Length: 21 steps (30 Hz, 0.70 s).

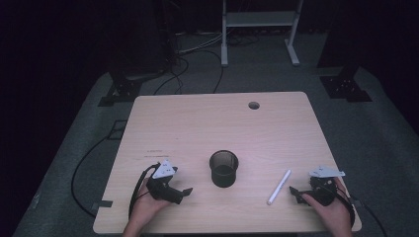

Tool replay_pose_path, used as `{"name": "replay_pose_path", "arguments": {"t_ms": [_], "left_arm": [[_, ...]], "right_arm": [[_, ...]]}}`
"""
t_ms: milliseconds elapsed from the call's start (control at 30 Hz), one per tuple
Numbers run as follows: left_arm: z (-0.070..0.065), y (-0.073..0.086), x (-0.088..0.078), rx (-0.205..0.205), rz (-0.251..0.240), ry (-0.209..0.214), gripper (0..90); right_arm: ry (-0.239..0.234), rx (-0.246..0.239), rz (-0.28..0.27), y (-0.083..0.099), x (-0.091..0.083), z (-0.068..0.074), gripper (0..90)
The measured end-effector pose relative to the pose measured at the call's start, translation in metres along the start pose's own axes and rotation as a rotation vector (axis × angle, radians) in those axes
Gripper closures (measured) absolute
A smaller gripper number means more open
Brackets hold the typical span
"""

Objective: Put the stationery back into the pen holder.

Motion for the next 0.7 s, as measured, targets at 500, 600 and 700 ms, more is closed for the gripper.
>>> {"name": "replay_pose_path", "arguments": {"t_ms": [500, 600, 700], "left_arm": [[0.014, 0.025, -0.011, -0.051, 0.026, -0.046, 1.1], [0.018, 0.031, -0.014, -0.052, 0.043, -0.062, 1.1], [0.02, 0.037, -0.016, -0.059, 0.054, -0.073, 1.2]], "right_arm": [[0.0, 0.0, 0.0, 0.0, 0.0, 0.0, 0.0], [0.0, 0.0, 0.0, 0.0, 0.0, 0.0, 0.0], [0.0, 0.0, 0.0, 0.0, 0.0, 0.0, 0.0]]}}
Point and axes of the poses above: each handheld gripper's, and its own axes: x roughly forward along the jaws, y roughly out of its underside, z roughly to its left, the point moved 5 cm from there along x, roughly forward along the jaws, and after that the axes turned 4 degrees about x, right-handed, at the moved point
